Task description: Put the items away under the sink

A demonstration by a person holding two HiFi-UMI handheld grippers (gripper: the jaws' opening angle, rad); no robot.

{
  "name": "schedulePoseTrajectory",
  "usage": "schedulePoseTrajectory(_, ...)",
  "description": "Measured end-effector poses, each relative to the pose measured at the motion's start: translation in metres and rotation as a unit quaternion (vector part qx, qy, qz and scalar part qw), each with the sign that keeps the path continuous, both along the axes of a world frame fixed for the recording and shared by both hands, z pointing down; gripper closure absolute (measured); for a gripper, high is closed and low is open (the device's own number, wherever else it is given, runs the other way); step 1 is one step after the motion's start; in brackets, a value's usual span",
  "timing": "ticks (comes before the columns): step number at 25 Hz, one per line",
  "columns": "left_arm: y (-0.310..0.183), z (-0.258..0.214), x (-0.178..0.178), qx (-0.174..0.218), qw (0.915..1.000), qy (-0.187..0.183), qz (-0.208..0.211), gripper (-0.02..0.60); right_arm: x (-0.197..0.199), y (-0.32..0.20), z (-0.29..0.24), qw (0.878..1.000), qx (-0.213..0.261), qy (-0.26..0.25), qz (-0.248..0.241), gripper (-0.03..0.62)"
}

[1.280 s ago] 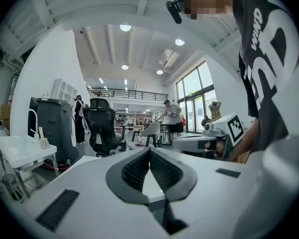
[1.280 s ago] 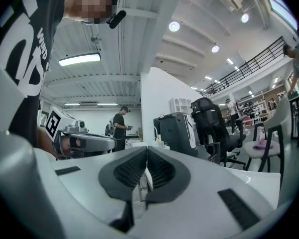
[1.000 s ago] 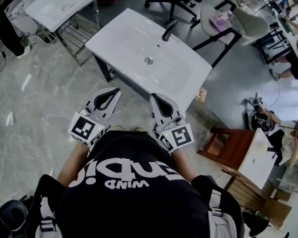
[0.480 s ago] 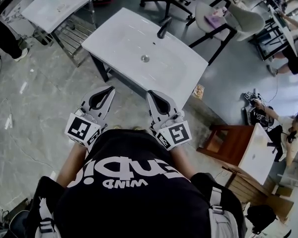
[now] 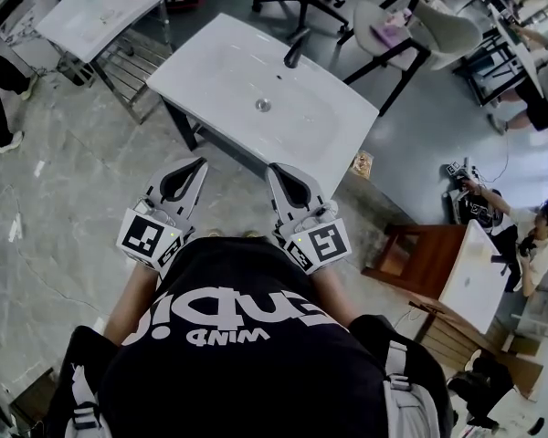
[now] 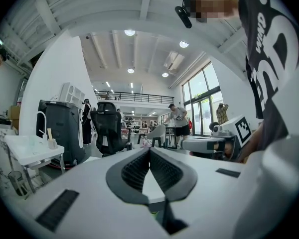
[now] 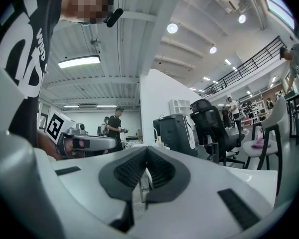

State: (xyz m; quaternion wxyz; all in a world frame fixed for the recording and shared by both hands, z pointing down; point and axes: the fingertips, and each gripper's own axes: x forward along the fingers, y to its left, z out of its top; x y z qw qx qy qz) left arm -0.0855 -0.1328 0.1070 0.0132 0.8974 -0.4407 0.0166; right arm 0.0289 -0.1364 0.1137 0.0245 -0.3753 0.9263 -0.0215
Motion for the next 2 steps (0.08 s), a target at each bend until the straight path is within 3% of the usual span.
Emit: schedulePoseTrajectory(2, 0.0002, -0.0001, -0.0004, -0.002, 1.0, 0.001, -0.002, 0.561, 0.0011, -0.0002, -0.0031, 1.0, 0.0, -0.004, 0.0, 0.576)
